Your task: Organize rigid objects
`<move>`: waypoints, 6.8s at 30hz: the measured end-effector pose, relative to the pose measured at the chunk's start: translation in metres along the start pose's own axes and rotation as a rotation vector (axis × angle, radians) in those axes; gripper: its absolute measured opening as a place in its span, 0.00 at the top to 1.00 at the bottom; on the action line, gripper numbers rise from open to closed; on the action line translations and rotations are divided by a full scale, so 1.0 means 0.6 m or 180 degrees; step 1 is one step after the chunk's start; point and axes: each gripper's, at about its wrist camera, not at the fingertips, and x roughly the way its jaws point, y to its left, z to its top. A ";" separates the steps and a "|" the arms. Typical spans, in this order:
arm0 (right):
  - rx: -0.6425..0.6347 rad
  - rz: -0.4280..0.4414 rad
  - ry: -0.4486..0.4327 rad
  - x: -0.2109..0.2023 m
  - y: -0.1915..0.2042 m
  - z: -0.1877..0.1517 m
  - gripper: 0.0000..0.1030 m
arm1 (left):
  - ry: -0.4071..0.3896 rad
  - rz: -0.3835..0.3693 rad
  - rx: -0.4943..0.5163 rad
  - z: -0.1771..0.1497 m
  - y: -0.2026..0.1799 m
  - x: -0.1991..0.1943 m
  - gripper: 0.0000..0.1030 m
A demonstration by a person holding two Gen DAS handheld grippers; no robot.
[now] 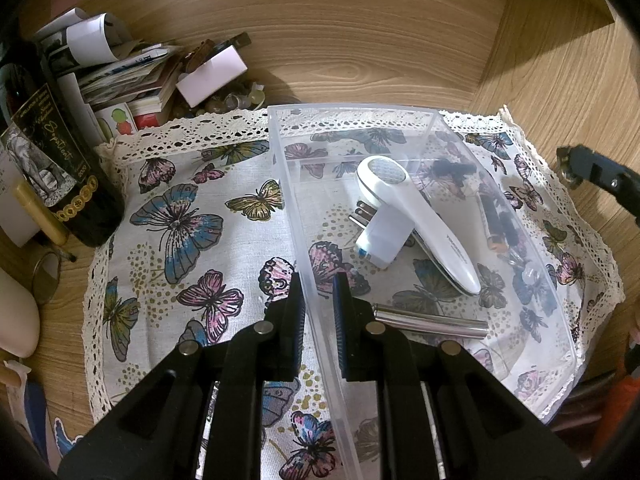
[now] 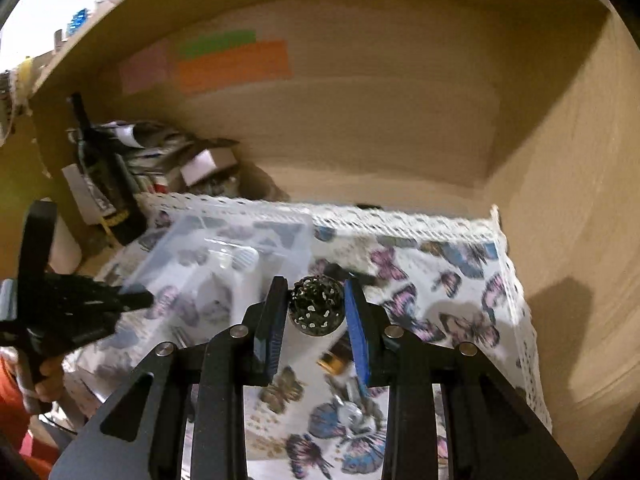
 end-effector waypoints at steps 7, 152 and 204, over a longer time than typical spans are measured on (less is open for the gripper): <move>-0.0170 0.0227 -0.0025 0.009 0.048 0.012 0.74 | -0.0001 0.0004 0.0003 0.000 0.000 0.000 0.87; -0.0667 0.0378 0.0632 0.082 0.124 -0.040 0.79 | -0.0026 0.0018 0.0011 0.000 -0.011 0.002 0.87; 0.0206 -0.0422 0.0609 0.112 -0.071 -0.024 0.44 | -0.0032 0.0016 0.0012 -0.001 -0.013 0.001 0.87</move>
